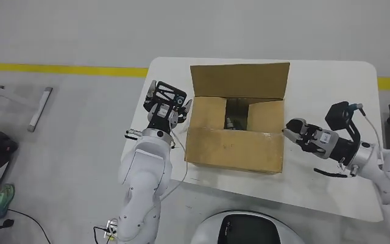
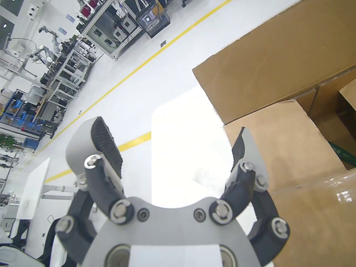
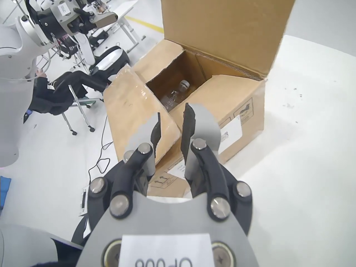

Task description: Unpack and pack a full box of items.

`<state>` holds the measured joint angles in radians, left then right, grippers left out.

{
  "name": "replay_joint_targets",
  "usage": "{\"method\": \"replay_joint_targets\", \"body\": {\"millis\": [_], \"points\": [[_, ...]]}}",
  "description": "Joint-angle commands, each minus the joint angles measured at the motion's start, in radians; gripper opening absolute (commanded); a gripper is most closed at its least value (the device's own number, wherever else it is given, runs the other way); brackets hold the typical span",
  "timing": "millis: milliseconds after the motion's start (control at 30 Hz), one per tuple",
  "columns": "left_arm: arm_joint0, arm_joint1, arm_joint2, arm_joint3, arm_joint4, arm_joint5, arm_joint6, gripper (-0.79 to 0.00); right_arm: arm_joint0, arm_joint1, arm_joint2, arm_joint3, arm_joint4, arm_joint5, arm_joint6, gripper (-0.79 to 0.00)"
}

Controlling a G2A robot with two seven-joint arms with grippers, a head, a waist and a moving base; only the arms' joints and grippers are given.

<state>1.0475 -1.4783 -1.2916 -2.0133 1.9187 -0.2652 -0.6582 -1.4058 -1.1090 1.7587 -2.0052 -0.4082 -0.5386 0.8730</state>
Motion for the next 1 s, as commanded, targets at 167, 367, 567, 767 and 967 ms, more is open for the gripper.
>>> {"method": "replay_joint_targets", "body": {"millis": [167,367,567,767,967], "points": [[0.000,0.000,0.000,0.000,0.000,0.000,0.000,0.000,0.060,0.013,-0.049,0.055,0.025,0.008,0.066,-0.480],[0.000,0.000,0.000,0.000,0.000,0.000,0.000,0.000,0.058,0.024,-0.051,0.072,0.075,0.001,0.107,-0.493],[0.000,0.000,0.000,0.000,0.000,0.000,0.000,0.000,0.048,0.038,-0.042,0.079,0.176,-0.026,0.170,-0.505],[0.000,0.000,0.000,0.000,0.000,0.000,0.000,0.000,0.033,0.054,-0.031,0.072,0.244,-0.070,0.232,-0.739],[0.000,0.000,0.000,0.000,0.000,0.000,0.000,0.000,0.013,0.066,-0.019,0.032,0.241,-0.100,0.231,-0.785]]}}
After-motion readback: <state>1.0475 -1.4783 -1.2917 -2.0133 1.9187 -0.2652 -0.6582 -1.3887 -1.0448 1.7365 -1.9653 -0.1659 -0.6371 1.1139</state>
